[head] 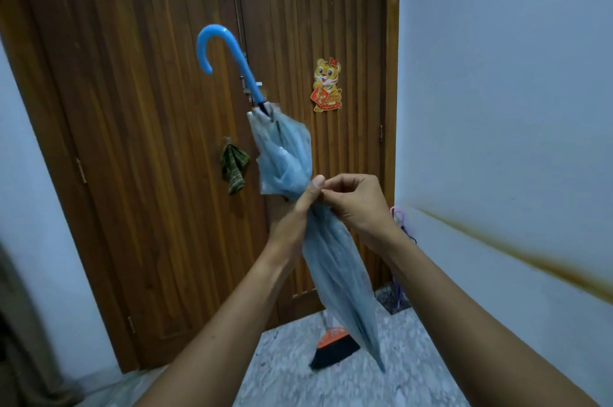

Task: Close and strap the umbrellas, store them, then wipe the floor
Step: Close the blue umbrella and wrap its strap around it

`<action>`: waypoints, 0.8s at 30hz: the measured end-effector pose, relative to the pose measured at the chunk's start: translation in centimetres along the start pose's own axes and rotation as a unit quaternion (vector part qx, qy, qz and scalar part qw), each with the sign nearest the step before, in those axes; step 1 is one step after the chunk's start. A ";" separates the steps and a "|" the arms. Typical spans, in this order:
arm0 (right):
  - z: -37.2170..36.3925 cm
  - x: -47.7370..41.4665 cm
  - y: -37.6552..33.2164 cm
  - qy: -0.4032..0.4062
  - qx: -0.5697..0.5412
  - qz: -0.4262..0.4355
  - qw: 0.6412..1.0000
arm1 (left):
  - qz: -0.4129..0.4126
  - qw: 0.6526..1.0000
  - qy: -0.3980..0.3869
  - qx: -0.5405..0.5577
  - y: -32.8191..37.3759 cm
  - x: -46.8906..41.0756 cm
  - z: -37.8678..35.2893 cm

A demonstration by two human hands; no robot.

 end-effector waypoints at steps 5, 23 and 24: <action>-1.2 0.2 -0.3 -0.025 0.090 0.042 0.995 | 0.043 0.989 0.076 0.117 -1.0 -0.4 1.6; -0.1 0.4 -0.3 0.029 -0.034 0.034 0.998 | 0.073 0.993 -0.041 0.089 0.3 -1.2 0.9; 0.0 0.4 -0.2 0.008 -0.056 0.008 0.998 | 0.071 0.993 -0.041 0.082 0.4 -1.1 0.8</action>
Point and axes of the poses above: each hand's wrist, its own x-axis away from the middle knuckle, its own z-axis out of the back of the hand, y = z × x, the point moved 5 cm from there along -x, towards the middle knuckle
